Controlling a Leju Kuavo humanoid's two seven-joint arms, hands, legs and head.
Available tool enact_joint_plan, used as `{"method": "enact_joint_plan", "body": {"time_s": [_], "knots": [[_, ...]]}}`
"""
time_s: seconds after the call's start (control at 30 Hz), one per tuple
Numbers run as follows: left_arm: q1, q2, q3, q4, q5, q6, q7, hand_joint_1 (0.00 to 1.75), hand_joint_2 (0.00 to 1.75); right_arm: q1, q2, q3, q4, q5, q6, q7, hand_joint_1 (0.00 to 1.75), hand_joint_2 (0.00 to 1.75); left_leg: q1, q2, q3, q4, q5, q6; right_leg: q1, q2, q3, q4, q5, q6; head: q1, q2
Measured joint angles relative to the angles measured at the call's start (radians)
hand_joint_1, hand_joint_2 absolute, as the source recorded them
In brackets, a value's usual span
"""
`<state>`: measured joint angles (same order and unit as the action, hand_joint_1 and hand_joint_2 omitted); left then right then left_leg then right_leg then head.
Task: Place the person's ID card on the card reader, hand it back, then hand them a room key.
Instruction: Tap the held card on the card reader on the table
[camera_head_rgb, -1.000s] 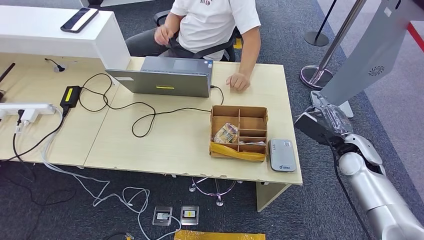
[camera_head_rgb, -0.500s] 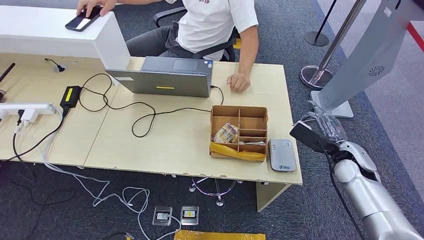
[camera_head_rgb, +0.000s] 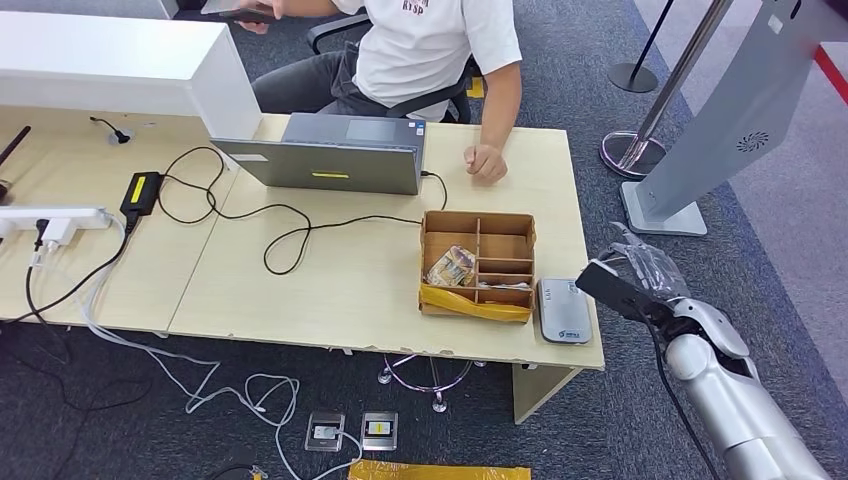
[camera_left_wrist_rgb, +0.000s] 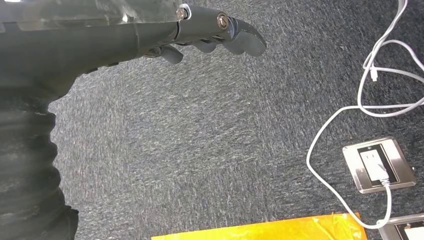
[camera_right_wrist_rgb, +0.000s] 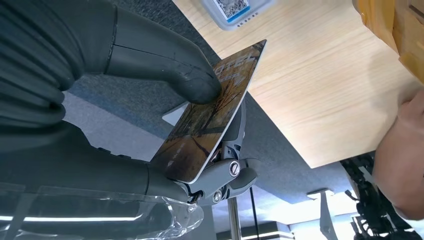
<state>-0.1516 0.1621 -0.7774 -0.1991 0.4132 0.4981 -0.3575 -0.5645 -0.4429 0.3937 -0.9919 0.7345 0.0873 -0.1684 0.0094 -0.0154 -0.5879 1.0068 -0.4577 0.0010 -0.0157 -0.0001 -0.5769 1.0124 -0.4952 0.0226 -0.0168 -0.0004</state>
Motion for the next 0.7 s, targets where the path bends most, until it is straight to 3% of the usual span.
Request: {"method": "enact_joint_plan", "body": {"time_s": [0.7], "knots": [[0.0, 0.0, 0.0, 0.0, -0.005, 0.0, 0.0, 0.0, 1.75, 0.08, 0.011, 0.005, -0.088, 0.095, 0.059, 0.032, 1.75, 1.75, 0.0, 0.0, 0.0, 0.0, 0.0, 0.0, 0.0, 0.0, 0.0, 0.0, 0.0, 0.0, 0.0, 0.0]]}}
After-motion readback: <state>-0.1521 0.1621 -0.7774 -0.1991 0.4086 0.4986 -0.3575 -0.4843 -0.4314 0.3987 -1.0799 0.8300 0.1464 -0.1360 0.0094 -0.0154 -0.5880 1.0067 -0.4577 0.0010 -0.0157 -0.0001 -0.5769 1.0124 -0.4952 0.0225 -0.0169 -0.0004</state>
